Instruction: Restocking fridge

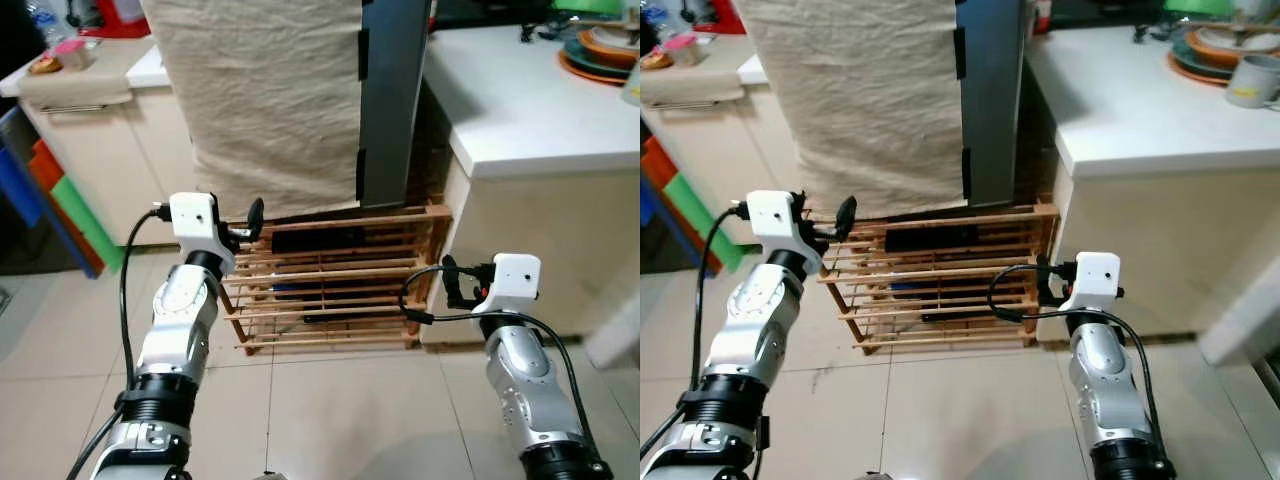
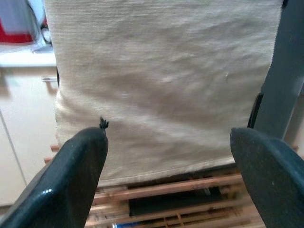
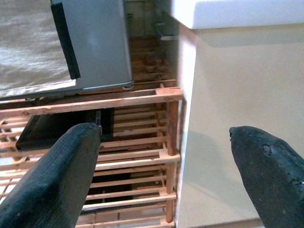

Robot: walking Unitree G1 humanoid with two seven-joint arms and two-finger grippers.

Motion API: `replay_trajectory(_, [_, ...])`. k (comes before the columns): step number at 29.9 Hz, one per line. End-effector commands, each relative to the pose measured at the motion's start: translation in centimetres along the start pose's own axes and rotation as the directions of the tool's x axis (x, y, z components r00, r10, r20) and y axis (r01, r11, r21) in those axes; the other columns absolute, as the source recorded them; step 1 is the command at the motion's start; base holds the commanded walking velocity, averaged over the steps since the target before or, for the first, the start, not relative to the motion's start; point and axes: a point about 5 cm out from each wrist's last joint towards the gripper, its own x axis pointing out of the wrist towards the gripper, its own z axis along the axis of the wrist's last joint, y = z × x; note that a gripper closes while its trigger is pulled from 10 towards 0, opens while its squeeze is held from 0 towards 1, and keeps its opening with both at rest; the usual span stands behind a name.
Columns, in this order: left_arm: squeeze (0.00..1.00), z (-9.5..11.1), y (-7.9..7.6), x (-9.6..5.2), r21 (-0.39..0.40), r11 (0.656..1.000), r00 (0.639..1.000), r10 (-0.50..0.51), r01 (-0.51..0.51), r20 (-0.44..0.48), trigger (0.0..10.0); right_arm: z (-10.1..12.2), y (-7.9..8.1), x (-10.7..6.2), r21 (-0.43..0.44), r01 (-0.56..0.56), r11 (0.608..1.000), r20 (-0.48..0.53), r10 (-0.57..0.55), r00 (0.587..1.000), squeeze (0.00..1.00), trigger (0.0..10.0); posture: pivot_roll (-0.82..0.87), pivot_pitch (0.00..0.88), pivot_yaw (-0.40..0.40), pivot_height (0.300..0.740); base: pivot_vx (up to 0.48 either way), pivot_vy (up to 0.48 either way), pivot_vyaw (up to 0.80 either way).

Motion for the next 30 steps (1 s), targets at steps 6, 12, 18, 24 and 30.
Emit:
replay_trajectory(6, [0.0,-0.1,-0.6,0.3,-0.003,1.0,1.0,-0.002,0.002,-0.029,10.0,-0.4,-0.8,-0.4,-0.015,0.023,1.0,0.004,-0.023,1.0,0.0,10.0,-0.11,0.0,0.095,0.74,0.0,0.48,-0.73])
replay_trajectory(12, [0.0,-0.8,0.1,0.1,-0.028,0.998,0.996,0.05,-0.052,-0.071,10.0,-1.7,-1.1,-2.1,-0.032,0.037,0.999,-0.022,-0.037,0.999,0.0,10.0,-0.13,0.0,0.092,0.74,0.0,0.48,-0.73])
replay_trajectory(18, [0.0,-2.3,0.6,-0.4,-0.06,0.995,0.988,0.073,-0.081,-0.133,10.0,-2.4,-2.2,-3.6,-0.045,0.083,0.995,-0.039,-0.085,0.996,0.0,10.0,-0.16,0.0,0.104,0.74,0.0,0.48,-0.72])
replay_trajectory(24, [0.0,-2.0,0.0,-0.3,-0.078,0.996,0.995,0.031,-0.039,-0.1,10.0,-2.3,-2.6,-3.8,-0.059,0.093,0.994,-0.036,-0.096,0.995,0.0,10.0,-0.17,0.0,0.108,0.74,0.0,0.473,-0.72])
replay_trajectory(30, [0.0,-2.2,0.1,-0.9,-0.069,0.998,0.995,0.002,-0.009,-0.1,10.0,-2.6,-2.7,-4.2,-0.077,0.084,0.994,-0.045,-0.087,0.995,0.0,10.0,-0.16,0.0,0.102,0.74,0.0,0.442,-0.7])
